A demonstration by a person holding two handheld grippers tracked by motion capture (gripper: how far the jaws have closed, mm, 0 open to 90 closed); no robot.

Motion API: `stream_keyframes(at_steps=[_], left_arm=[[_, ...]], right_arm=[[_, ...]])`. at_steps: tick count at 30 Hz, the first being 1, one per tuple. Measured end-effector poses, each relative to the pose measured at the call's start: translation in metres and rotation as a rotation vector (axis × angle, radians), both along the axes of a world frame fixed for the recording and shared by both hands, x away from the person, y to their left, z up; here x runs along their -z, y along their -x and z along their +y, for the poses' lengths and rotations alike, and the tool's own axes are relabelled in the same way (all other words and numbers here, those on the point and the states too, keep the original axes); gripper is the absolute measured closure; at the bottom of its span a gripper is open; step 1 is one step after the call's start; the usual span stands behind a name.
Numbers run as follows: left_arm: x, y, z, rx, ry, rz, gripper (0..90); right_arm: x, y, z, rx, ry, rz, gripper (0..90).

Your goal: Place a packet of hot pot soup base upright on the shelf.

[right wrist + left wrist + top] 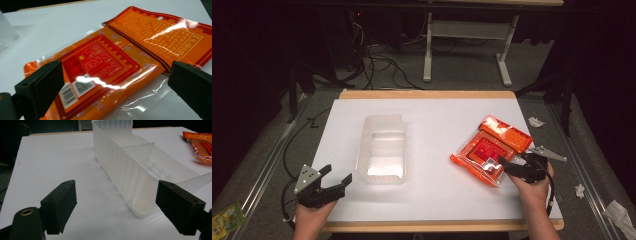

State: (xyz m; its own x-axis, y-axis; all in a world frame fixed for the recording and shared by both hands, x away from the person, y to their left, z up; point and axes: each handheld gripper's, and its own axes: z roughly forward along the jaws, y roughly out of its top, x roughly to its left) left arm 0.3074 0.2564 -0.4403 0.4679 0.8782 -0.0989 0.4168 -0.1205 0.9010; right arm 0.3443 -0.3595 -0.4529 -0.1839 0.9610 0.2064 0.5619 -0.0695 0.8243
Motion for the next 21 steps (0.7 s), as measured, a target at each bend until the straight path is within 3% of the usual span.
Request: stream_keyframes(at_steps=[6, 13, 14, 19, 21], left_arm=[[0.002, -0.002, -0.002, -0.006, -0.009, 0.0, 17.7], [0.003, 0.0, -0.001, -0.024, -0.01, 0.001, 17.7], [0.003, 0.0, -0.001, -0.027, -0.011, -0.002, 17.8], [0.003, 0.002, -0.003, -0.027, -0.026, -0.007, 17.9], [0.003, 0.002, -0.003, -0.028, -0.03, -0.003, 17.9]], right_arm=[[0.011, -0.018, -0.019, 0.062, -0.032, 0.043, 0.2], [0.018, -0.036, -0.039, 0.119, -0.066, 0.062, 0.2], [0.021, -0.042, -0.044, 0.136, -0.081, 0.081, 0.1], [0.02, -0.051, -0.048, 0.143, -0.065, 0.079, 0.1], [0.021, -0.056, -0.053, 0.153, -0.087, 0.076, 0.1]])
